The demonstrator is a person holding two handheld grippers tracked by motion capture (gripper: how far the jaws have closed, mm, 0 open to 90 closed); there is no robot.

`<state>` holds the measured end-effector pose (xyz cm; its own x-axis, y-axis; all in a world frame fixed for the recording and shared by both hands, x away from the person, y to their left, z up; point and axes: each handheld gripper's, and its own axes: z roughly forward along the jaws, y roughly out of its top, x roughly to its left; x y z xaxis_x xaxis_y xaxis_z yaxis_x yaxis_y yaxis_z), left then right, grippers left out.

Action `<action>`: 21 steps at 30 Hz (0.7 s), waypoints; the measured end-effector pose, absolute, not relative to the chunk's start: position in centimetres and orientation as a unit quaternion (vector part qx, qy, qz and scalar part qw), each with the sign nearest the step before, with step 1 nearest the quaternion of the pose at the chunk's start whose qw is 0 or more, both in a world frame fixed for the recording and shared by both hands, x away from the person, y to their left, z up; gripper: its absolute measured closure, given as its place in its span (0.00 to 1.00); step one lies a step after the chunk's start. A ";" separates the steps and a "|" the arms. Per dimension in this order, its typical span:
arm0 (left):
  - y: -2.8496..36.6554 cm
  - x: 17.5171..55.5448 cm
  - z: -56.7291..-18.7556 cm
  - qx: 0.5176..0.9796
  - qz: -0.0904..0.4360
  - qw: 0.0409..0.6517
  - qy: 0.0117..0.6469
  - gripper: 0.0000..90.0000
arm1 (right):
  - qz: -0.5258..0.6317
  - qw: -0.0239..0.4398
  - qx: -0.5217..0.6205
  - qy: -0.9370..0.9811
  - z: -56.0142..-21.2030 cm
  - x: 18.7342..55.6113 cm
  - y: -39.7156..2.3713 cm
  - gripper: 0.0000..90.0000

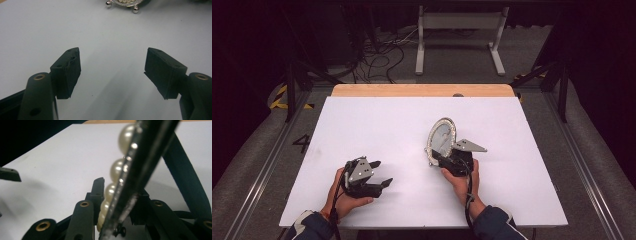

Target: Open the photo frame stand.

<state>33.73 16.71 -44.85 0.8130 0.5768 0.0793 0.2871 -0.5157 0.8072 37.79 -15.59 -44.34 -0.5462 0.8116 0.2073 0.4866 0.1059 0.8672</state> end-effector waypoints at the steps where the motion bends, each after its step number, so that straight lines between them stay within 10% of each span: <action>1: 16.7 33.8 -44.9 0.854 0.170 0.422 0.253 0.33 | 0.496 0.158 0.444 0.730 -44.3 37.8 -15.7 0.79; 21: 16.5 34.1 -44.8 0.856 0.158 0.423 0.252 0.32 | 0.485 0.124 0.412 0.761 -43.8 38.2 -16.9 0.85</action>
<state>34.06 16.54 -44.81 0.8228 0.5654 0.0581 0.2974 -0.5154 0.8036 38.17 -16.94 -43.81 -0.6292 0.7479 0.2117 0.5077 0.1892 0.8405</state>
